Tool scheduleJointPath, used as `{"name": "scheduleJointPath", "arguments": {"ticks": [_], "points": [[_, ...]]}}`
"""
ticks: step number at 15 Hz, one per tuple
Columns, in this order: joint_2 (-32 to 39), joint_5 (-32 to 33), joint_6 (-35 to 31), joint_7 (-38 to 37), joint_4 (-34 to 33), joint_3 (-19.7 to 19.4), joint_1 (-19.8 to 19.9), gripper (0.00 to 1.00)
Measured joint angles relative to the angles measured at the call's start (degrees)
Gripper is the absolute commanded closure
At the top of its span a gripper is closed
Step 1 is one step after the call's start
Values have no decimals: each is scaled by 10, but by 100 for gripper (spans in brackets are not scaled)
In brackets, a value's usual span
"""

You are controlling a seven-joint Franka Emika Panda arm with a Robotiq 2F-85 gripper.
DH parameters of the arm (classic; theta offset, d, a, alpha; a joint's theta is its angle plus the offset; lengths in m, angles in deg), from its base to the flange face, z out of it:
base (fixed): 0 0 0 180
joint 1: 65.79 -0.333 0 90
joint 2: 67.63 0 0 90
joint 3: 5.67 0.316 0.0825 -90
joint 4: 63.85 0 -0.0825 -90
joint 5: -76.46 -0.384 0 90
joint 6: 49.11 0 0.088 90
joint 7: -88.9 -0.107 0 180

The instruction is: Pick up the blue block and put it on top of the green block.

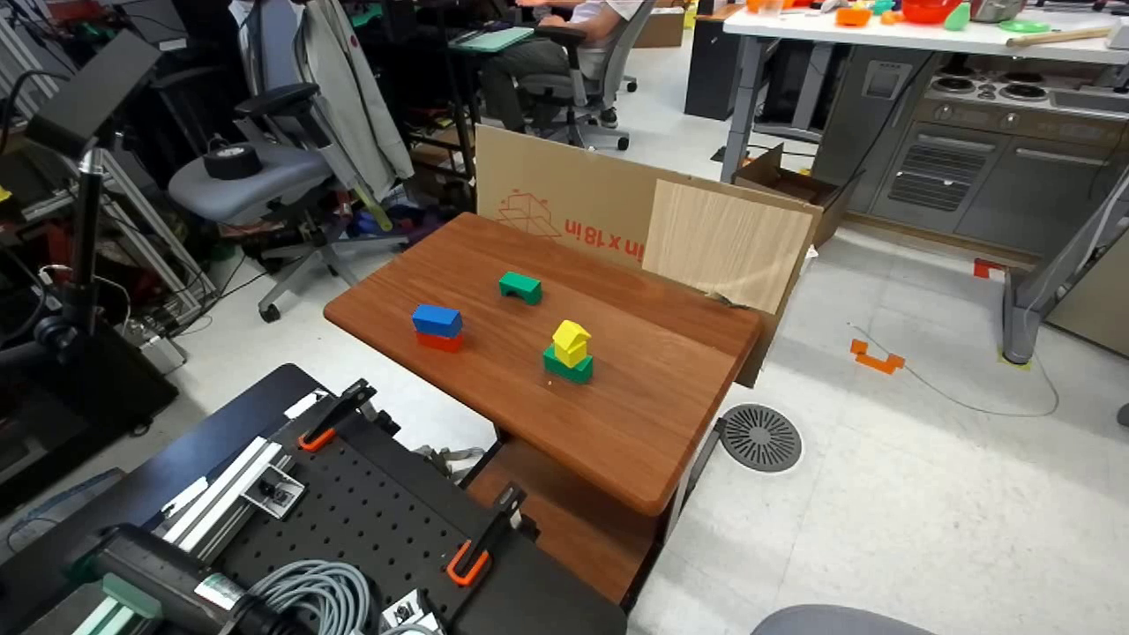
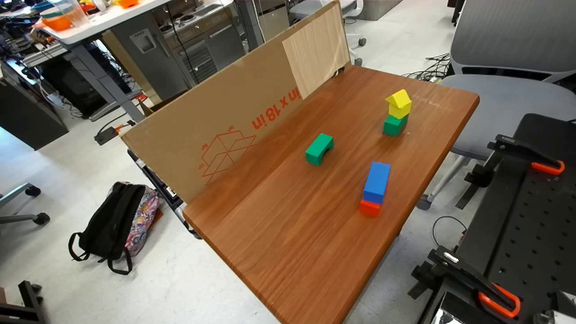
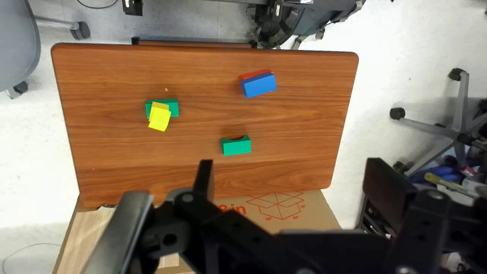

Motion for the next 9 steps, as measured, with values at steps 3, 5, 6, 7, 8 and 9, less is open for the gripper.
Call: {"name": "scheduleJointPath", "arguments": {"ticks": [3, 5, 6, 7, 8, 9], "points": [[0, 0, 0, 0, 0, 0, 0, 0], [0, 0, 0, 0, 0, 0, 1, 0], [0, 0, 0, 0, 1, 1, 1, 0], [2, 0, 0, -1, 1, 4, 1, 0], [6, 0, -1, -3, 2, 7, 1, 0], [12, 0, -4, -4, 3, 12, 1, 0]]}}
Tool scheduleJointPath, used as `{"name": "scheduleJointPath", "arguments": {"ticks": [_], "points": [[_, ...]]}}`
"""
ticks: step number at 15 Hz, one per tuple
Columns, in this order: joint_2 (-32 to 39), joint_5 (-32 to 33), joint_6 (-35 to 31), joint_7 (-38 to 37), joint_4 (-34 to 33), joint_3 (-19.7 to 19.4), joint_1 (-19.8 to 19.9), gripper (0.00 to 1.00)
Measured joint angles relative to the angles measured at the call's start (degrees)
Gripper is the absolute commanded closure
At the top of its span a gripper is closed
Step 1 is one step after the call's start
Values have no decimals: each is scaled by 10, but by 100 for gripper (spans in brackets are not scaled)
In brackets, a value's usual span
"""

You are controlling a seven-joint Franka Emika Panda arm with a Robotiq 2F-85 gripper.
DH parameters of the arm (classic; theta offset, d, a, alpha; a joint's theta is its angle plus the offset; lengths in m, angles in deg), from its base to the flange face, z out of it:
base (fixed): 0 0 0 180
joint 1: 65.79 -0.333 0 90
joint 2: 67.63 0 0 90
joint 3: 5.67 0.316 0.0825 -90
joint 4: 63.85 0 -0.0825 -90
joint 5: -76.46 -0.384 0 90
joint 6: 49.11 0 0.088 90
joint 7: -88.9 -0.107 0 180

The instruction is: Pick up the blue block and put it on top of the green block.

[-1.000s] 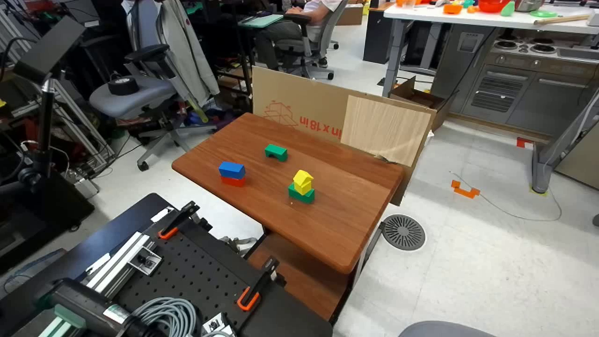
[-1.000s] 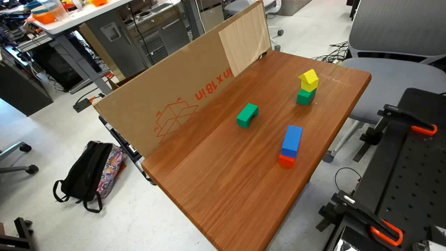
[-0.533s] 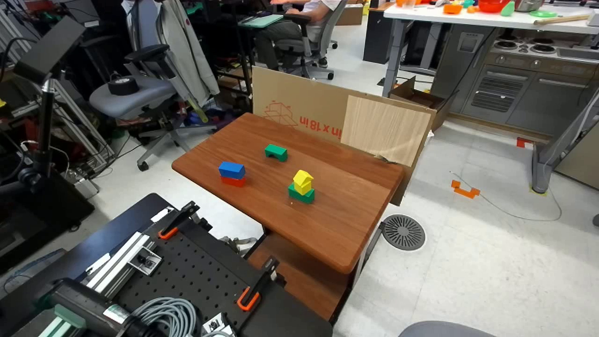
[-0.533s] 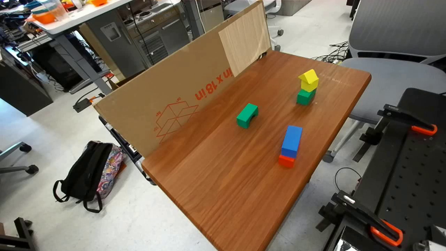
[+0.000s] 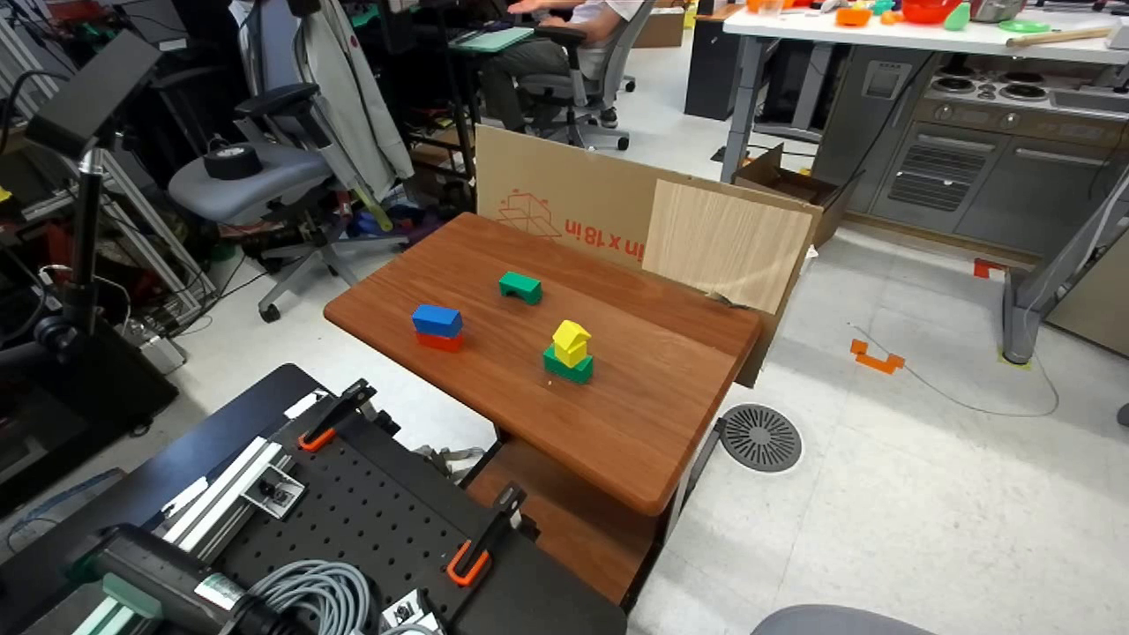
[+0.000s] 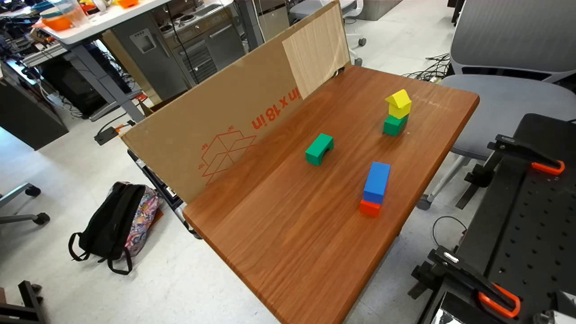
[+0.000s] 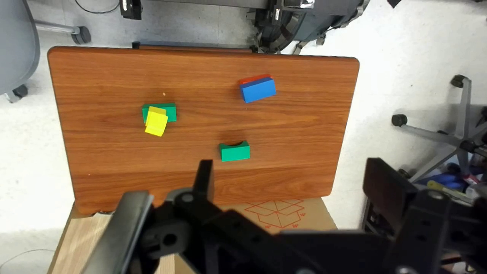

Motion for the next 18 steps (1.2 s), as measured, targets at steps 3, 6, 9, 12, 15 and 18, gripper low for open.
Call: {"name": "scheduleJointPath", "arguments": {"ticks": [3, 6, 9, 12, 15, 18], "points": [[37, 1, -28, -8, 4, 21, 0, 0], [90, 6, -85, -21, 11, 44, 0, 0], [156, 36, -145, -36, 19, 68, -1, 0], [227, 75, -182, -58, 20, 86, -3, 0], [292, 104, -208, -77, 17, 94, -6, 0], [346, 134, -240, -90, 14, 96, -15, 0]]}}
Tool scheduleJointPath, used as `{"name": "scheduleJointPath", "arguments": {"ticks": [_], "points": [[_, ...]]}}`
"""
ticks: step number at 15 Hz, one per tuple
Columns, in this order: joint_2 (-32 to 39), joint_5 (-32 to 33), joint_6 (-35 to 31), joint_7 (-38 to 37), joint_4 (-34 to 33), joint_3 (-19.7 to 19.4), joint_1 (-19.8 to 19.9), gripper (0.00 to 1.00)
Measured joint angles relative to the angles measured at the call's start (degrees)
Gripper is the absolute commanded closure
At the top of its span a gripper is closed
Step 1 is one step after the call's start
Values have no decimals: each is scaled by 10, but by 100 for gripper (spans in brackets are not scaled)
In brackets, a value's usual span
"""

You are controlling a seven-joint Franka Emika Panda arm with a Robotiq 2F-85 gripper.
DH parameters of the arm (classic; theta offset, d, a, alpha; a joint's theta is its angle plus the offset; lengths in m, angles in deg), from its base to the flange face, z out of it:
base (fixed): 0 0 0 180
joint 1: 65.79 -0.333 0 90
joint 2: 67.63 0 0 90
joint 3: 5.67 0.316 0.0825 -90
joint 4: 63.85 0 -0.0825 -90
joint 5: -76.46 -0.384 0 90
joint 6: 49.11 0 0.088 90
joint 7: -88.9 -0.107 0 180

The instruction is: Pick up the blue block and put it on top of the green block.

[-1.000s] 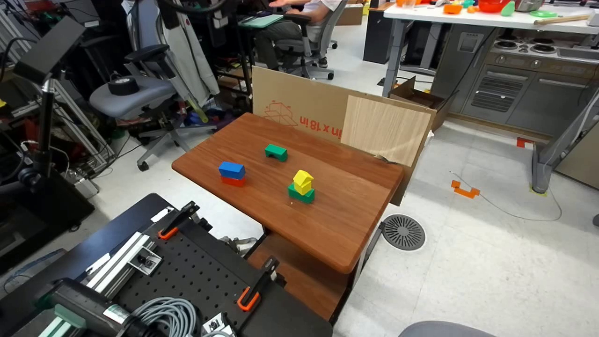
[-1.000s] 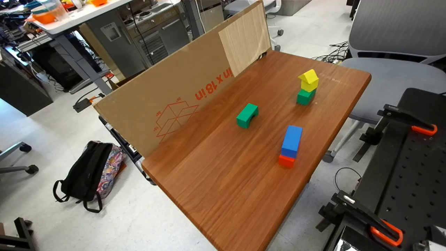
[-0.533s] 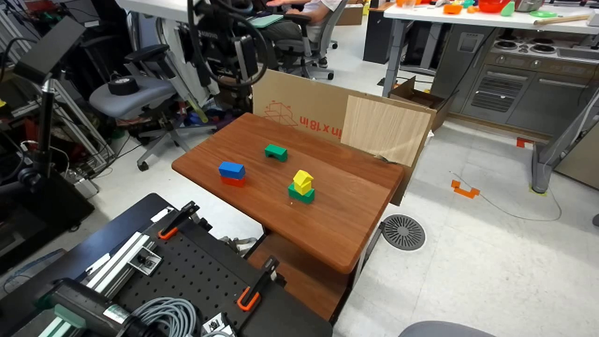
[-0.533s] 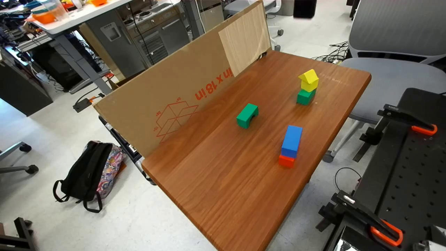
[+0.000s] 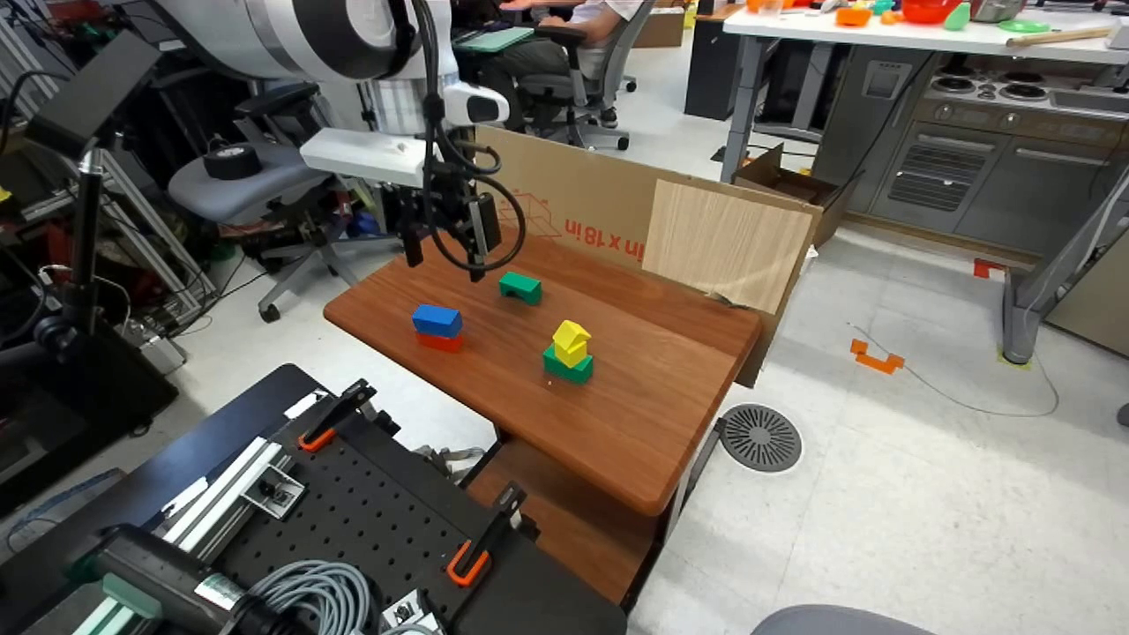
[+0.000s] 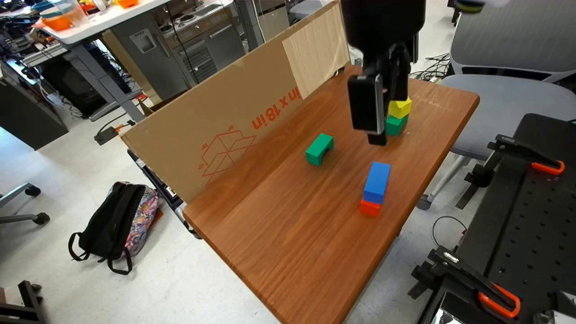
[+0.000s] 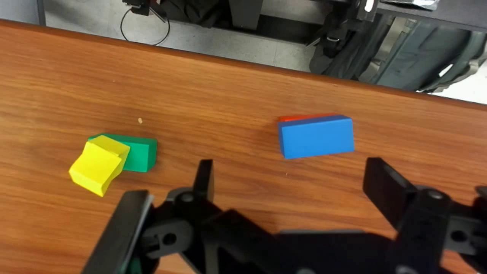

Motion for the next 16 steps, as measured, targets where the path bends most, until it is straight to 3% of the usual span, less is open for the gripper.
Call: {"name": "scheduleJointPath", "arguments": {"ticks": [6, 16], "points": [[65, 30, -22, -4, -3, 4, -27, 0], [91, 79, -23, -5, -11, 8, -52, 0]]}}
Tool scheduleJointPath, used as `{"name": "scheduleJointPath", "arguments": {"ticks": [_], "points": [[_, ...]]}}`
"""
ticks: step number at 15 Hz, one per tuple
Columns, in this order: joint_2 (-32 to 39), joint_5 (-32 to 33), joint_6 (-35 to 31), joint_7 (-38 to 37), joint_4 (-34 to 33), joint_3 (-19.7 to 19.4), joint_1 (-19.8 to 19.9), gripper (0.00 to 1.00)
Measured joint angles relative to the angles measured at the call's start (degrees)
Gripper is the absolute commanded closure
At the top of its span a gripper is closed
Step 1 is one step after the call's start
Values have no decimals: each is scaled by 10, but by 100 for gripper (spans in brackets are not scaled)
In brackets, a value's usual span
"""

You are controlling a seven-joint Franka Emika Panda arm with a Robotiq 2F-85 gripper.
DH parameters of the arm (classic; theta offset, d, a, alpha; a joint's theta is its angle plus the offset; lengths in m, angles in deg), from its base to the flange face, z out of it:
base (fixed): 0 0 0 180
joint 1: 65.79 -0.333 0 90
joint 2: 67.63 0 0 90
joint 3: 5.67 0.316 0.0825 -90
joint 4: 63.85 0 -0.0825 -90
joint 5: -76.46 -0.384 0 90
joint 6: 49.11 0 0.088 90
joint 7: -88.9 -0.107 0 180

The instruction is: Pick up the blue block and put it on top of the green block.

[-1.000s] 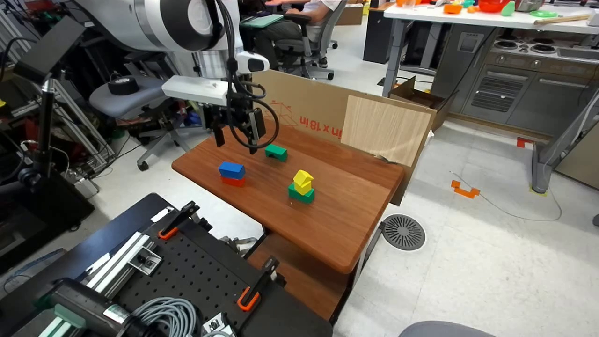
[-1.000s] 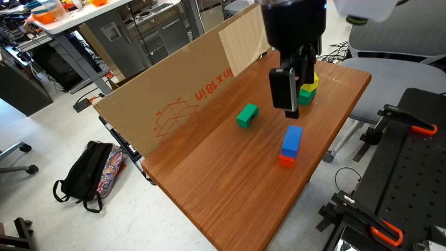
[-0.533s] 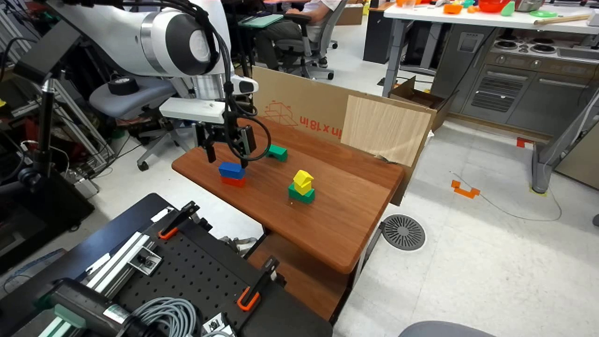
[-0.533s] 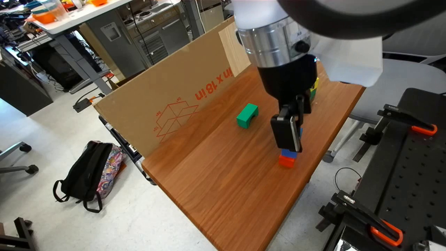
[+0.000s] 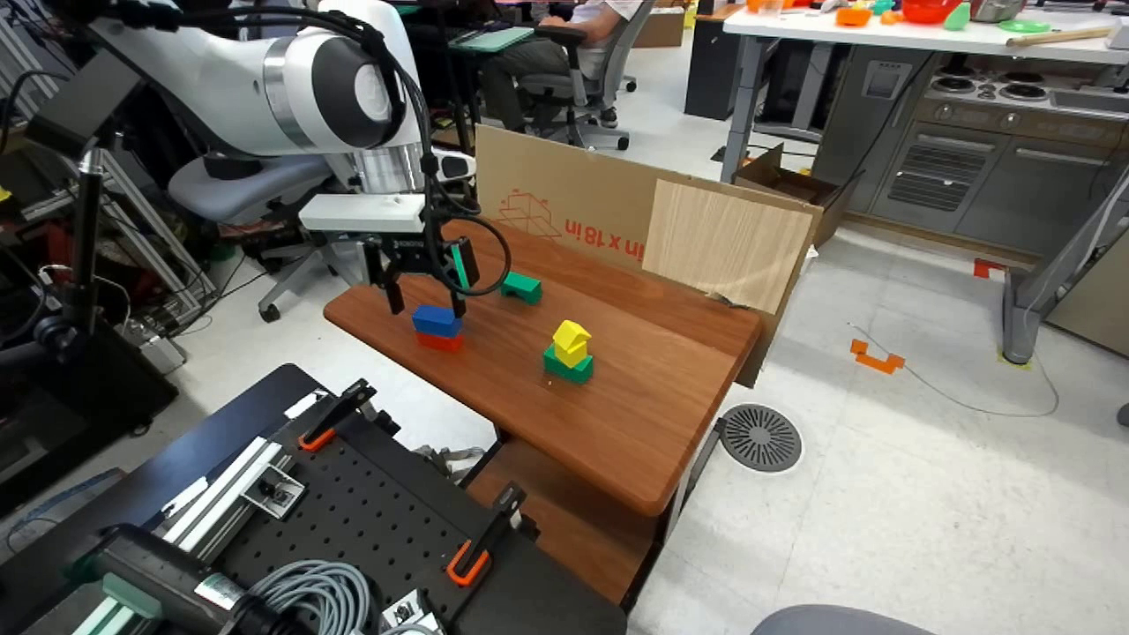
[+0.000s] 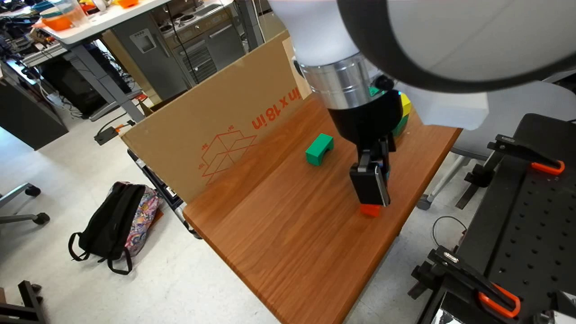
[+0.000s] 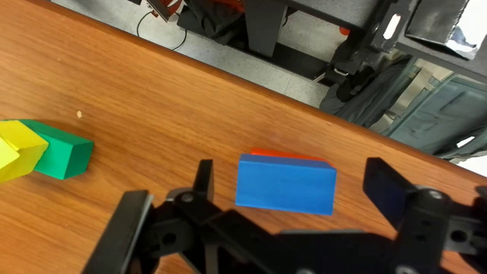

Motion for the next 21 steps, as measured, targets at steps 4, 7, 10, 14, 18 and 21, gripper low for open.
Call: {"name": "scheduleJointPath", "arguments": {"ticks": [4, 7, 10, 14, 18, 21], "points": [[7, 16, 0, -3, -6, 0, -7, 0], [13, 16, -2, -11, -11, 0, -10, 0], [21, 16, -22, -29, -12, -3, -10, 0], [30, 16, -48, -46, -12, -12, -10, 0], [36, 16, -50, -49, -12, -16, -10, 0], [36, 16, -50, -49, -12, -16, -10, 26]]}}
